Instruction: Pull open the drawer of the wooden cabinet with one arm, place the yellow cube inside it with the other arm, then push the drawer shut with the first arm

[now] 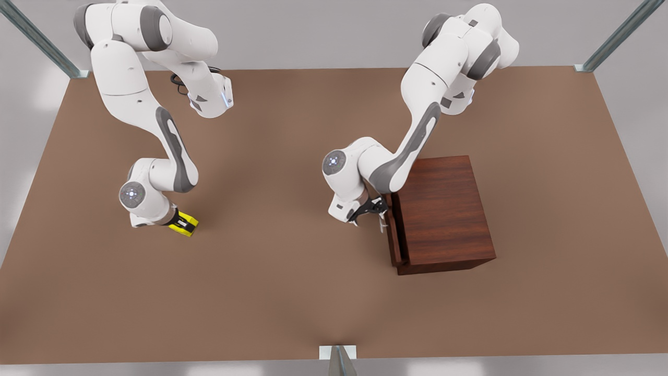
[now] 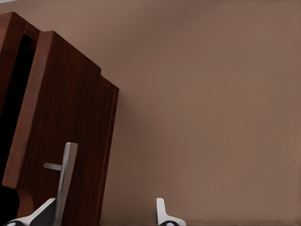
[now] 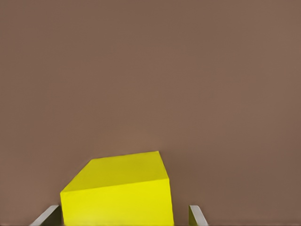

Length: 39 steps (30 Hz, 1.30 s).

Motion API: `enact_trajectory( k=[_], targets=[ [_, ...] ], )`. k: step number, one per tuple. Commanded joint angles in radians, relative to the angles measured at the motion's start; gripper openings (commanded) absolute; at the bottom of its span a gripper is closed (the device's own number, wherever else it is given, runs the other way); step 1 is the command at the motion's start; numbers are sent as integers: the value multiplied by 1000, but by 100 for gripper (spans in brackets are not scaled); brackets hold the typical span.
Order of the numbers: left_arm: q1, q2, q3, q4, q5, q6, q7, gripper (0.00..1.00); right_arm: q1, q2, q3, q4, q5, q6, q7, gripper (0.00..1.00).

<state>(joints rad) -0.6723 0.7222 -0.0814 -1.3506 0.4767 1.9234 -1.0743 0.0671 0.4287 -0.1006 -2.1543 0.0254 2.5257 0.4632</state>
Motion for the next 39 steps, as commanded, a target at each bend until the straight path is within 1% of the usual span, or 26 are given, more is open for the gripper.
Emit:
enact_trajectory(
  k=[1,6,8,9,11,13,17,21,27,29,30,31,32,34,35,36,37,38,39],
  targets=[
    [-4,-1,-1,1,0,13,-53,100,-1,1,1,-2,-1,18,32,100],
    [-26,2,-1,1,8,20,-24,100,-17,8,1,-6,-13,39,32,100],
    [-33,0,-1,2,8,22,-24,100,-24,16,13,-12,-13,54,32,100],
    [-38,0,-1,8,6,22,-26,100,-30,16,21,-12,-13,56,34,98],
    [-43,0,-1,10,2,48,-30,100,-38,16,27,-12,-12,62,37,92],
    [-53,0,-1,14,0,51,-33,100,-38,16,29,-12,-12,62,40,88],
    [-59,0,-3,18,-9,66,-36,100,-38,13,27,-10,-12,56,45,74],
    [-67,2,-11,31,-24,72,-58,100,-46,-18,32,-9,-9,21,45,72],
    [-70,-1,-29,44,-32,71,-75,100,-46,-62,32,33,-4,-94,43,73],
    [-73,-24,-46,45,-33,-15,-52,100,-46,-64,30,66,-2,-140,43,73],
    [-72,-50,-72,53,-49,-86,-29,100,-47,-64,30,88,-2,-169,43,73],
    [-76,-56,-77,93,-72,-162,-10,100,-47,-64,30,106,-2,-197,43,73],
    [-78,-60,-109,131,-81,-247,-10,100,-47,-64,30,134,-2,-235,43,73],
    [-59,-115,-132,148,-109,-331,-3,100,-59,-64,30,168,-4,-281,43,73],
    [-9,-158,-133,146,-141,-382,86,100,-59,-64,29,192,-1,-326,44,73],
    [85,-224,-132,145,-205,-437,256,100,-58,-68,32,224,21,-381,46,73],
    [236,-299,-129,130,-269,-463,505,100,-50,-71,36,270,48,-438,77,73],
    [448,-322,-127,130,-337,-520,816,100,-50,-73,62,330,51,-518,159,73],
    [600,-342,-129,117,-392,-543,994,100,-50,-79,104,379,51,-565,280,73]
  ],
)
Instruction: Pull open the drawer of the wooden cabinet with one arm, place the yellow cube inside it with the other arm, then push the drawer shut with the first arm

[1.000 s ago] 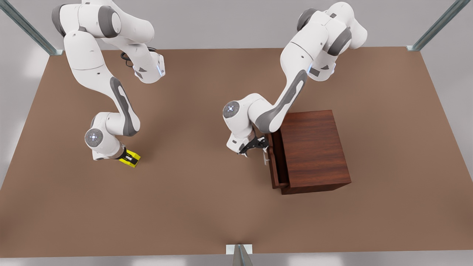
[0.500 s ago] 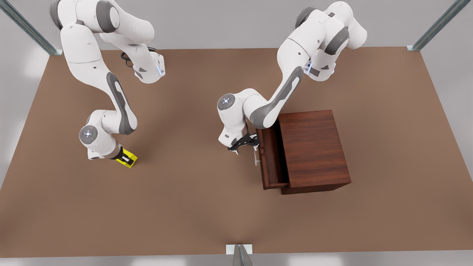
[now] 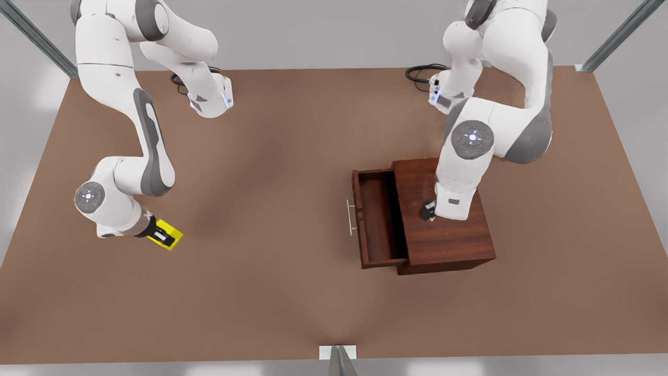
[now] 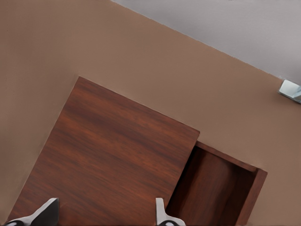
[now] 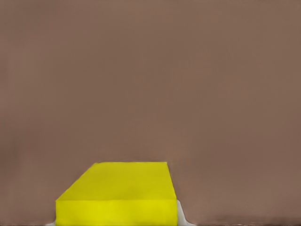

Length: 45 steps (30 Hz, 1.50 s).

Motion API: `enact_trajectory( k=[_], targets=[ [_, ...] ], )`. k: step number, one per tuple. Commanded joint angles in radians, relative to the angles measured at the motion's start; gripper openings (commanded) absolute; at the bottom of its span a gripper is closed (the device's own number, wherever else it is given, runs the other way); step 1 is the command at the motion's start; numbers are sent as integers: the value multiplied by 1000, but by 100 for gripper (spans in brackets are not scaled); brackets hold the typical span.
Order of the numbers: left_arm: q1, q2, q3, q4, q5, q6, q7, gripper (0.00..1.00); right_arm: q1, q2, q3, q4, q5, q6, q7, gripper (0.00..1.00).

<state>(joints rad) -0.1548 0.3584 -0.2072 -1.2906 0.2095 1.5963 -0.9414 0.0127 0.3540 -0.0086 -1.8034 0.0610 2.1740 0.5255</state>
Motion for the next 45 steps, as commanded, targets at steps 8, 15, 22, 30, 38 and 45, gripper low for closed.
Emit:
enact_trajectory(
  k=[8,15,22,30,38,45],
  targets=[
    [273,-187,37,-211,-147,4,1056,100,171,40,295,309,39,-352,1038,73],
    [327,-188,38,-207,-190,-59,1046,100,398,253,291,651,39,-362,1439,73],
    [324,-187,31,-203,-179,-58,1046,100,517,376,263,797,39,-344,1644,74],
    [327,-187,31,-210,-188,-61,1046,100,589,482,262,903,39,-220,1783,74],
    [311,-184,28,-213,-188,-59,1017,100,638,562,259,954,39,-114,1849,74],
    [285,-184,26,-216,-174,-56,1017,100,662,605,242,981,39,-65,1871,88]
  ],
)
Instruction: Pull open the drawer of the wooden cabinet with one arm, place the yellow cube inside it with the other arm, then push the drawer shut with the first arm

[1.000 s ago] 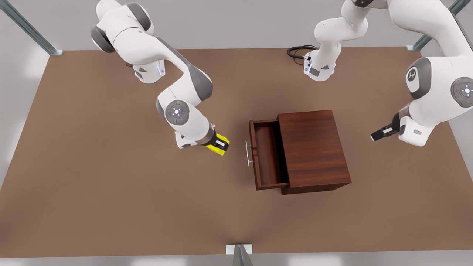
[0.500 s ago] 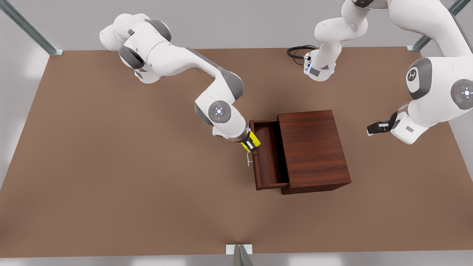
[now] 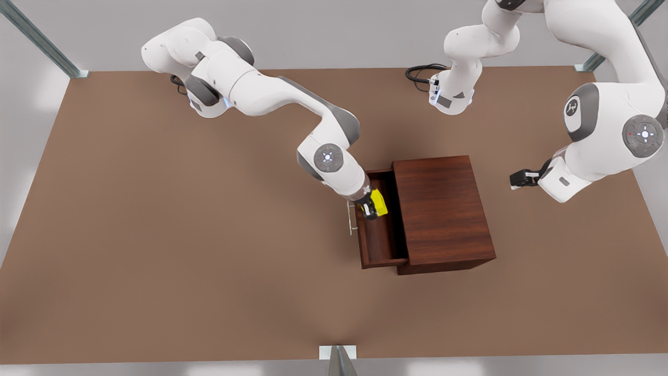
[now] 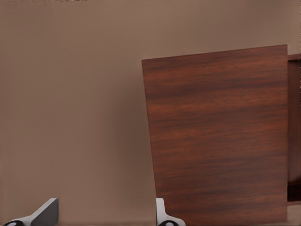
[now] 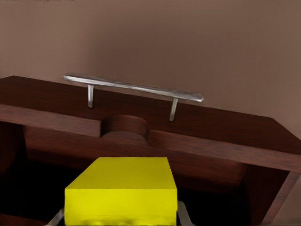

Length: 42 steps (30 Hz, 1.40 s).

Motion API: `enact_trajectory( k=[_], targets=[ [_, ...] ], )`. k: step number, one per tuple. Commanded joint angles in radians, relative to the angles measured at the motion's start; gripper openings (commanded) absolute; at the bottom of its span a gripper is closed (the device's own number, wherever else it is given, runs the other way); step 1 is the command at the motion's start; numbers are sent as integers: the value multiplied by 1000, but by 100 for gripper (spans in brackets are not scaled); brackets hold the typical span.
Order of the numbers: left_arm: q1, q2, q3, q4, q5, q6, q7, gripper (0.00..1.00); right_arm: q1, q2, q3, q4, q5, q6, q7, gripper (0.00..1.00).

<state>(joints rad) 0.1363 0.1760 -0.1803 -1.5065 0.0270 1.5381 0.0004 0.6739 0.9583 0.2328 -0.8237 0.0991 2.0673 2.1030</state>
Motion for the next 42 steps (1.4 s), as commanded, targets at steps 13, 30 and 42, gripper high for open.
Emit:
enact_trajectory(
  k=[13,30,42],
  targets=[
    [-507,172,-28,192,-84,155,-2035,0,-662,-380,-73,-293,-165,-427,-1501,100],
    [-880,658,190,417,100,672,-2771,0,-567,-477,-385,-492,-42,-547,-2037,100],
    [-888,694,190,396,157,527,-2631,0,-567,-477,-385,-492,-36,-541,-2037,100]
  ],
)
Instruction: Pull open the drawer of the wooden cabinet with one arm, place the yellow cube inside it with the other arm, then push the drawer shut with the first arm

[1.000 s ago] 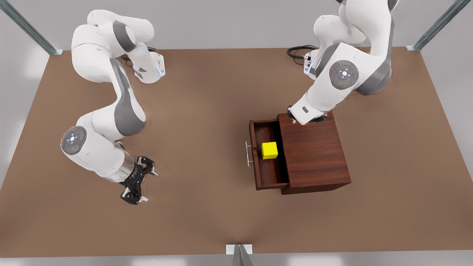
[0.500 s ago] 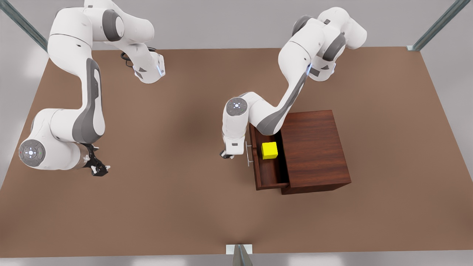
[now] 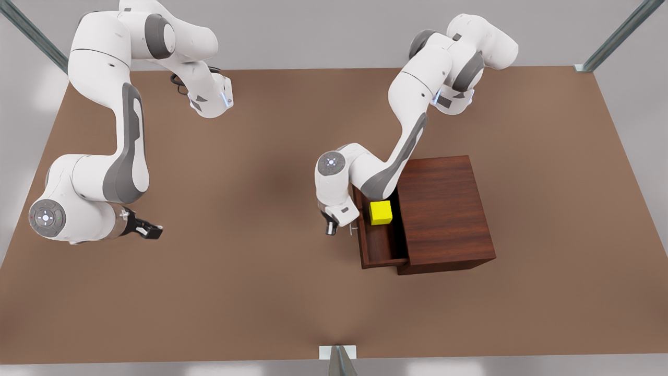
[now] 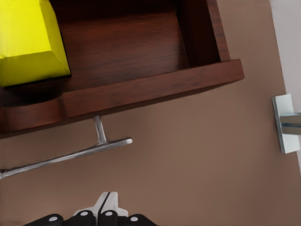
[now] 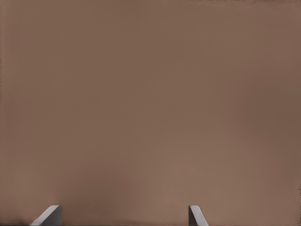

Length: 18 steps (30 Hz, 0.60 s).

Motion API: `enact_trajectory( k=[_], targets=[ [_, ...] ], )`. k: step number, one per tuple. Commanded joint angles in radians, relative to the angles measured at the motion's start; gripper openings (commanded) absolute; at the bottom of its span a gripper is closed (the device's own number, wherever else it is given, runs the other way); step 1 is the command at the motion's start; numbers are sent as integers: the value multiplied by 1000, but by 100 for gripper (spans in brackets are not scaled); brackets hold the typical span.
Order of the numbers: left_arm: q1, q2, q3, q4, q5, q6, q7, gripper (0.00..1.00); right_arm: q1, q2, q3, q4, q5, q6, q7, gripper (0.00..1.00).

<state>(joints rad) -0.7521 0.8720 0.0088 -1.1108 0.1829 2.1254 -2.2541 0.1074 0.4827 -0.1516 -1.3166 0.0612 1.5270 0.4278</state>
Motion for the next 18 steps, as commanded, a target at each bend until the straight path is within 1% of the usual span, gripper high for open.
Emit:
enact_trajectory(
  k=[1,3,6,10,11,13,18],
  targets=[
    [2,-2,0,0,1,-61,-377,0,0,-1,0,0,2,-1,-360,100],
    [13,-2,0,0,1,-62,-368,0,0,-1,0,0,0,-1,-360,100],
    [26,-2,0,0,-6,-116,-303,0,0,-3,0,0,0,-1,-360,100],
    [40,-11,-1,0,-26,-226,-171,0,2,5,0,0,0,-1,-353,100],
    [48,-25,-1,0,-59,-269,-111,0,2,5,0,0,-1,-1,-345,100],
    [68,-37,-3,0,-63,-301,-70,0,2,5,1,0,-1,-1,-345,100],
    [100,-45,-1,0,-72,-321,-2,0,3,7,1,0,-1,-1,-342,100]
  ],
)
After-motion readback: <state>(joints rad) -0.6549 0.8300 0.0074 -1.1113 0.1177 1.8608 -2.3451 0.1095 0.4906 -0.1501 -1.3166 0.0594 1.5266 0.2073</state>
